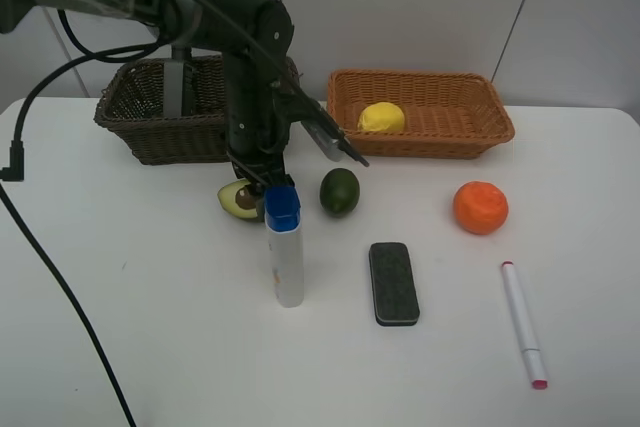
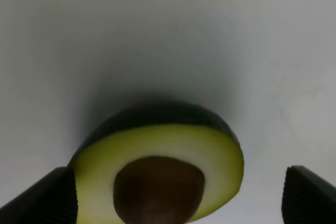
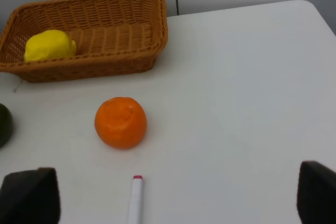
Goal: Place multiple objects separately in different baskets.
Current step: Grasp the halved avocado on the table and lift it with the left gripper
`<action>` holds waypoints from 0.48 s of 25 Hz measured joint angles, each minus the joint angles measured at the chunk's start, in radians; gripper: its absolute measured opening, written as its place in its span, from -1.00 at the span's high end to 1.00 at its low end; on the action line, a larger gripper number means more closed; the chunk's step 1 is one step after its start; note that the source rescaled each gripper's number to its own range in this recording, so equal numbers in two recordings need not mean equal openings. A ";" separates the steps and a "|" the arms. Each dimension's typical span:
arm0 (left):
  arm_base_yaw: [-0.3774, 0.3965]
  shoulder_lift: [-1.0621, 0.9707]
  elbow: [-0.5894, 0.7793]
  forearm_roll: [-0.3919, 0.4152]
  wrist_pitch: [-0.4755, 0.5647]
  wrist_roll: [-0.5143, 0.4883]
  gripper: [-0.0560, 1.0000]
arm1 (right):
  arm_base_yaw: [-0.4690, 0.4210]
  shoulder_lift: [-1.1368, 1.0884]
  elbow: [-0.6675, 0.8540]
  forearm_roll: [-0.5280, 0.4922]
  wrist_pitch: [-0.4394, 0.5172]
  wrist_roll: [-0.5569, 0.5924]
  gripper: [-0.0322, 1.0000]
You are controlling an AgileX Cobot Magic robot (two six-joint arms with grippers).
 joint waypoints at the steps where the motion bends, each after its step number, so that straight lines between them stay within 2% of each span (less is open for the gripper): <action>1: 0.000 0.006 0.000 0.000 -0.005 0.000 -0.99 | 0.000 0.000 0.000 0.000 0.000 0.000 -0.97; 12: 0.000 0.050 0.000 -0.001 -0.044 0.000 -0.99 | 0.000 0.000 0.000 0.000 0.000 0.000 -0.97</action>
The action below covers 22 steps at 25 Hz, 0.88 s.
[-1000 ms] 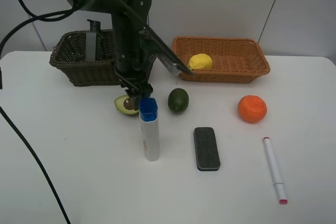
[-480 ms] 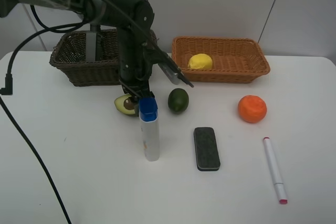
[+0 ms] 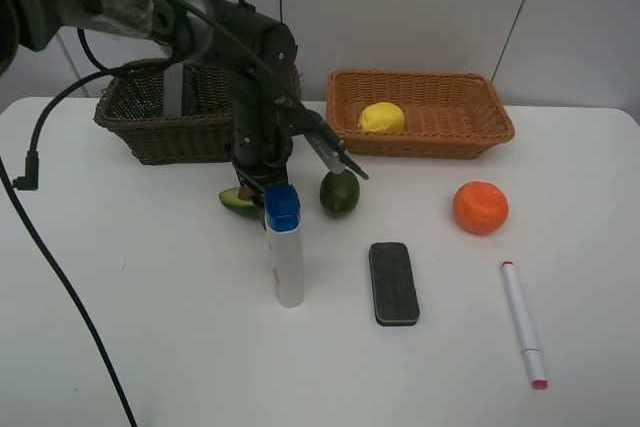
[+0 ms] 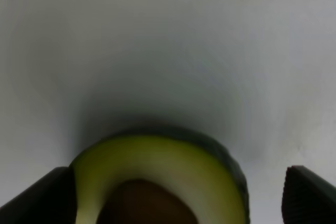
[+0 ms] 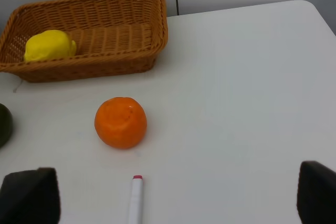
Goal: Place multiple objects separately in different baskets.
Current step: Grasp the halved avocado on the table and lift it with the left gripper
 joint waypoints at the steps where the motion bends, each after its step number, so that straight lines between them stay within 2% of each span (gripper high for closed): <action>1: 0.000 0.004 0.000 0.000 -0.001 0.000 -0.99 | 0.000 0.000 0.000 0.000 0.000 0.000 -0.97; 9: 0.000 0.026 0.000 0.019 -0.003 -0.005 -0.99 | 0.000 0.000 0.000 0.000 0.000 0.000 -0.97; 11: 0.000 0.026 0.000 0.042 -0.003 -0.022 -0.93 | 0.000 0.000 0.000 0.000 0.000 0.000 -0.97; 12: 0.000 0.026 0.000 0.053 -0.003 -0.029 -0.80 | 0.000 0.000 0.000 0.000 0.000 0.000 -0.97; 13: 0.000 0.026 0.000 0.062 -0.004 -0.041 -0.59 | 0.000 0.000 0.000 0.000 0.000 0.000 -0.97; 16: 0.000 0.026 0.000 0.075 -0.008 -0.061 0.25 | 0.000 0.000 0.000 0.000 0.000 0.000 -0.97; 17: 0.000 0.026 0.000 0.075 -0.008 -0.066 0.33 | 0.000 0.000 0.000 0.000 0.000 0.000 -0.97; 22: 0.000 0.026 -0.008 0.075 -0.001 -0.106 0.33 | 0.000 0.000 0.000 0.000 0.000 0.000 -0.97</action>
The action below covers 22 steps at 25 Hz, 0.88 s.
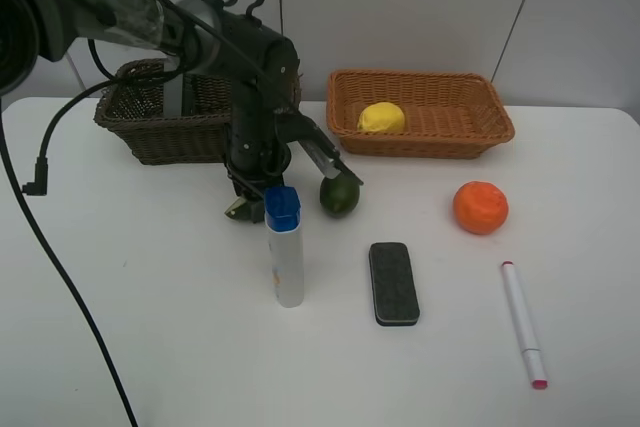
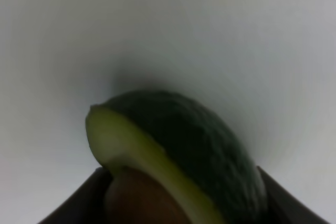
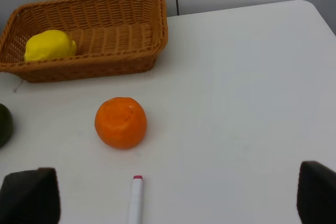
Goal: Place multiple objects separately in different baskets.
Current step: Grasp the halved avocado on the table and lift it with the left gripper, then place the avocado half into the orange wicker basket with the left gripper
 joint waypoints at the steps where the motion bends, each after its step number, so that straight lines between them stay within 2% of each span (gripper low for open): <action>1: 0.000 0.000 -0.012 0.000 0.007 -0.020 0.33 | 0.000 0.000 0.000 0.000 0.000 0.000 -0.97; 5: 0.000 -0.038 -0.125 -0.022 0.101 -0.102 0.33 | 0.000 0.000 0.000 0.000 0.000 0.000 -0.97; 9: 0.000 -0.084 -0.342 -0.046 0.212 -0.205 0.33 | 0.000 0.000 0.000 0.000 0.000 0.000 -0.97; 11: 0.000 -0.083 -0.444 -0.077 0.208 -0.231 0.33 | 0.000 0.000 0.000 0.000 0.000 0.000 -0.97; 15: 0.000 -0.055 -0.586 -0.151 0.063 -0.270 0.33 | 0.000 0.000 0.000 0.000 0.000 0.000 -0.97; 17: 0.000 -0.022 -0.610 -0.179 -0.069 -0.307 0.33 | 0.000 0.000 0.000 0.000 0.000 0.000 -0.97; 22: 0.000 0.105 -0.613 -0.179 -0.379 -0.426 0.33 | 0.000 0.000 0.000 0.000 0.000 0.000 -0.97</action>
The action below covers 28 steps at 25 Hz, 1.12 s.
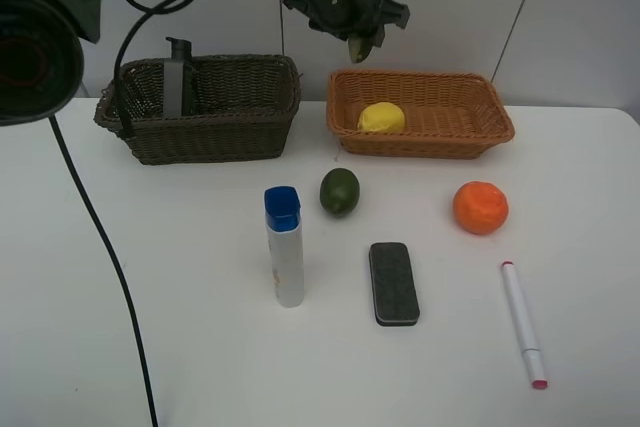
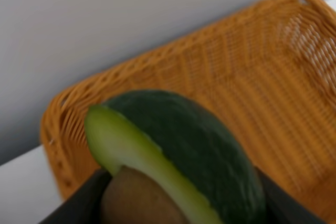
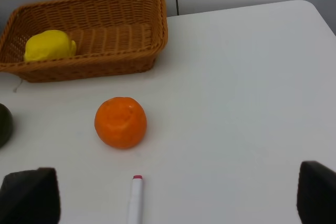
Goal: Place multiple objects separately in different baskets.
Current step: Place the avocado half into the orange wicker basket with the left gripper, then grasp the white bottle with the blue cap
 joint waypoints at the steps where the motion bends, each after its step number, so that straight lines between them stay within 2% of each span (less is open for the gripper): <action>1: 0.000 0.030 0.000 0.000 -0.049 -0.019 0.33 | 0.000 0.000 0.000 0.000 0.000 0.000 -0.97; 2: 0.000 0.056 0.000 0.000 -0.088 -0.035 0.27 | 0.000 0.000 0.000 0.000 0.000 0.000 -0.97; 3: 0.000 0.079 0.000 0.000 -0.111 -0.045 0.12 | 0.000 0.000 0.000 0.000 0.000 0.000 -0.97; 5: 0.000 0.107 0.000 0.000 -0.131 -0.060 -0.45 | 0.000 0.000 0.000 0.000 0.000 0.000 -0.97; 6: 0.000 0.114 0.000 0.000 -0.129 -0.062 -0.67 | 0.000 0.000 0.000 0.000 0.000 0.000 -0.97; 8: 0.000 0.114 0.000 0.000 -0.116 -0.062 -0.91 | 0.000 0.000 0.000 0.000 0.000 0.000 -0.97; 10: 0.000 0.099 0.000 -0.006 -0.080 -0.063 -0.98 | 0.000 0.000 0.000 0.000 0.000 0.000 -0.97; 12: 0.000 0.072 -0.006 -0.006 -0.001 -0.063 -1.00 | 0.000 0.000 0.000 0.000 0.000 0.000 -0.97; 15: 0.000 0.018 -0.047 -0.007 0.193 -0.064 -1.00 | 0.000 0.000 0.000 0.000 0.000 0.000 -0.97; 19: 0.000 -0.064 -0.128 -0.033 0.535 -0.067 -1.00 | 0.000 0.000 0.000 0.000 0.000 0.000 -0.97; 20: 0.000 -0.083 -0.140 -0.046 0.575 -0.077 -1.00 | 0.000 0.000 0.000 0.000 0.000 0.000 -0.97; 25: -0.002 -0.190 -0.098 -0.164 0.606 -0.138 -1.00 | 0.000 0.000 0.000 0.000 0.000 0.000 -0.97; 28: -0.015 -0.310 0.056 -0.183 0.606 -0.153 -1.00 | 0.000 0.000 0.000 0.000 0.000 0.000 -0.97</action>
